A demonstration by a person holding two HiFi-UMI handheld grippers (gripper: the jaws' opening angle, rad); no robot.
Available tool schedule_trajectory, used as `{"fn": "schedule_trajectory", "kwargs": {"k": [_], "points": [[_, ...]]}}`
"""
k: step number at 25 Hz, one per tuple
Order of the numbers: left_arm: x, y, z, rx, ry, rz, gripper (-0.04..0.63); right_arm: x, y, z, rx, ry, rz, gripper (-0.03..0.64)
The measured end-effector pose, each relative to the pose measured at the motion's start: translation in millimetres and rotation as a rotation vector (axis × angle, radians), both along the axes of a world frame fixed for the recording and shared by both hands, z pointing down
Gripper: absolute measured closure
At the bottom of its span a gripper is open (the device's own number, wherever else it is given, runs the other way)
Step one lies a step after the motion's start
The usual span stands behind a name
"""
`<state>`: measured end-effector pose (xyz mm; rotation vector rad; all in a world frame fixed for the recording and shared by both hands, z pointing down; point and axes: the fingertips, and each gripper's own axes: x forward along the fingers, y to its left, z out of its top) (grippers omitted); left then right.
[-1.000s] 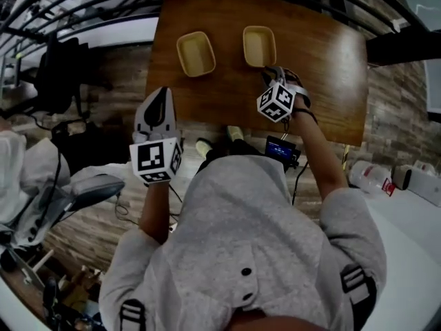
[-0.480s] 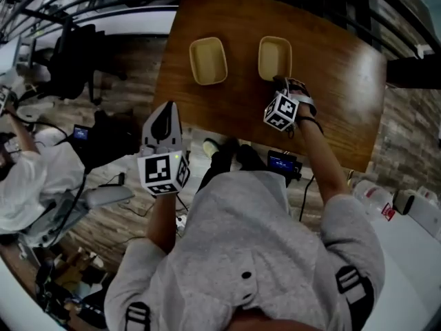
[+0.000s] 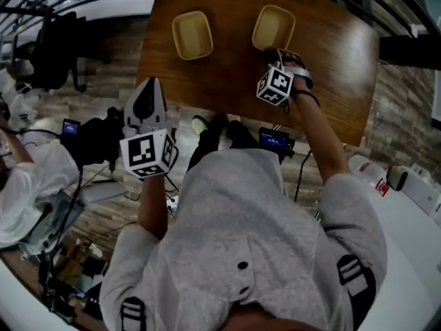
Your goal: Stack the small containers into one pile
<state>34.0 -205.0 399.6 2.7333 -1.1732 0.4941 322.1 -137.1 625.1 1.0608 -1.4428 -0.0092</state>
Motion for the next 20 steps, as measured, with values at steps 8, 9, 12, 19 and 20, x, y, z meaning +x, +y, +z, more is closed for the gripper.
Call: {"fn": "schedule_trajectory", "kwargs": {"k": [8, 9, 12, 19, 20], "points": [[-9, 12, -12, 0.031, 0.048, 0.034, 0.581, -9, 7, -33, 0.039, 0.046, -0.01, 0.586], [-12, 14, -17, 0.038, 0.053, 0.027, 0.581, -9, 6, -38, 0.045, 0.049, -0.013, 0.586], [-20, 18, -28, 0.043, 0.067, 0.003, 0.581, -11, 8, -55, 0.059, 0.057, -0.022, 0.587], [-67, 50, -49, 0.072, 0.078, -0.05, 0.581, -55, 29, -91, 0.093, 0.079, -0.084, 0.588], [-72, 47, -49, 0.076, 0.08, -0.06, 0.581, -61, 23, -92, 0.099, 0.074, -0.092, 0.588]]}}
